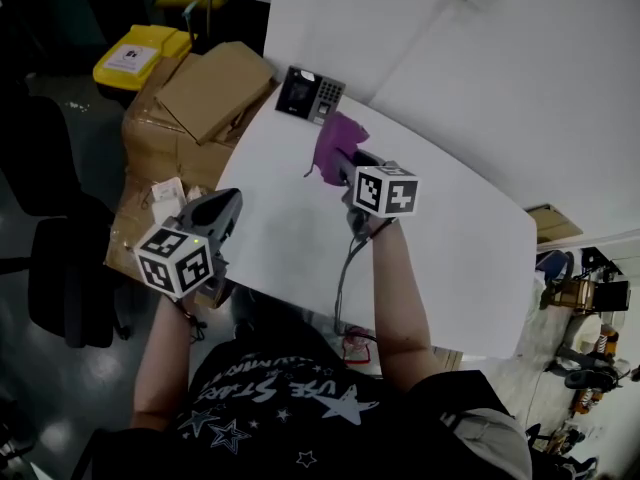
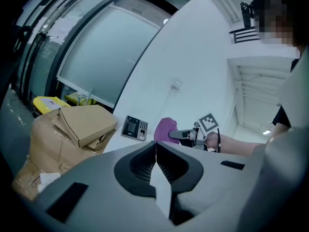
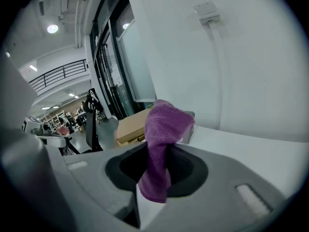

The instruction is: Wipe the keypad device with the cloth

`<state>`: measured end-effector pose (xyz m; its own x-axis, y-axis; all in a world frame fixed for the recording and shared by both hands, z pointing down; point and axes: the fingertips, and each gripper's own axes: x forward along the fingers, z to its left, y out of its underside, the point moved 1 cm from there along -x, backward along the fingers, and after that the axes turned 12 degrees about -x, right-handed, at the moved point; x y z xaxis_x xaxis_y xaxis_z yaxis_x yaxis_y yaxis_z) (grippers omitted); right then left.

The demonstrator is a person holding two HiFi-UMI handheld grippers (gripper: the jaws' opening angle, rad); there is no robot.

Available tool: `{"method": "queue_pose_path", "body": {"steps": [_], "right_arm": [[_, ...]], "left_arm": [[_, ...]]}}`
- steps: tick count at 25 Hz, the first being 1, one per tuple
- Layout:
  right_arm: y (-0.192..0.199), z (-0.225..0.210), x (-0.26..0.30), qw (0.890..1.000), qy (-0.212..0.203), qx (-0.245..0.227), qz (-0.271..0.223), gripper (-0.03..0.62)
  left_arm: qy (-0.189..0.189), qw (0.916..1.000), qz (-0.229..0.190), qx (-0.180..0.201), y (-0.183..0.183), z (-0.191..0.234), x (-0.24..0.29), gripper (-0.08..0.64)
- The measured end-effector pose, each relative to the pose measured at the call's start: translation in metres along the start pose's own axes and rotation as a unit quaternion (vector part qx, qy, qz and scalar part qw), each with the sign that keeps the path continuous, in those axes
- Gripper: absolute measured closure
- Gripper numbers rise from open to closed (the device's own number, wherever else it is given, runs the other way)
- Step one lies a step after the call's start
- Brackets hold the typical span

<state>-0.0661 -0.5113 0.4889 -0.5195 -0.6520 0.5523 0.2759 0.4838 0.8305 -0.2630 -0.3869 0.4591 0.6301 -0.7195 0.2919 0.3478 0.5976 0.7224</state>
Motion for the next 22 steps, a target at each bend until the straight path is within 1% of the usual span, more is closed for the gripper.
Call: {"method": "queue_pose_path", "body": {"steps": [7,12,17,22], "right_arm": [[0.016,0.054,-0.044,1.0,0.005,-0.017,-0.007,0.495],[0.033,0.098,-0.082,1.0,0.008,-0.012,-0.021,0.495],[0.055,0.134,-0.124,0.999,0.009,-0.019,-0.024,0.495],[0.08,0.158,-0.161,0.999,0.012,-0.021,-0.023,0.495]], "left_arm": [[-0.001,0.9998,-0.017,-0.002,0.029,-0.012,-0.06,0.551],[0.0,0.9995,-0.032,0.003,0.043,-0.02,-0.107,0.551],[0.016,0.9991,-0.038,0.006,0.063,-0.036,-0.137,0.551],[0.036,0.9987,-0.033,0.012,0.084,-0.055,-0.15,0.551]]}}
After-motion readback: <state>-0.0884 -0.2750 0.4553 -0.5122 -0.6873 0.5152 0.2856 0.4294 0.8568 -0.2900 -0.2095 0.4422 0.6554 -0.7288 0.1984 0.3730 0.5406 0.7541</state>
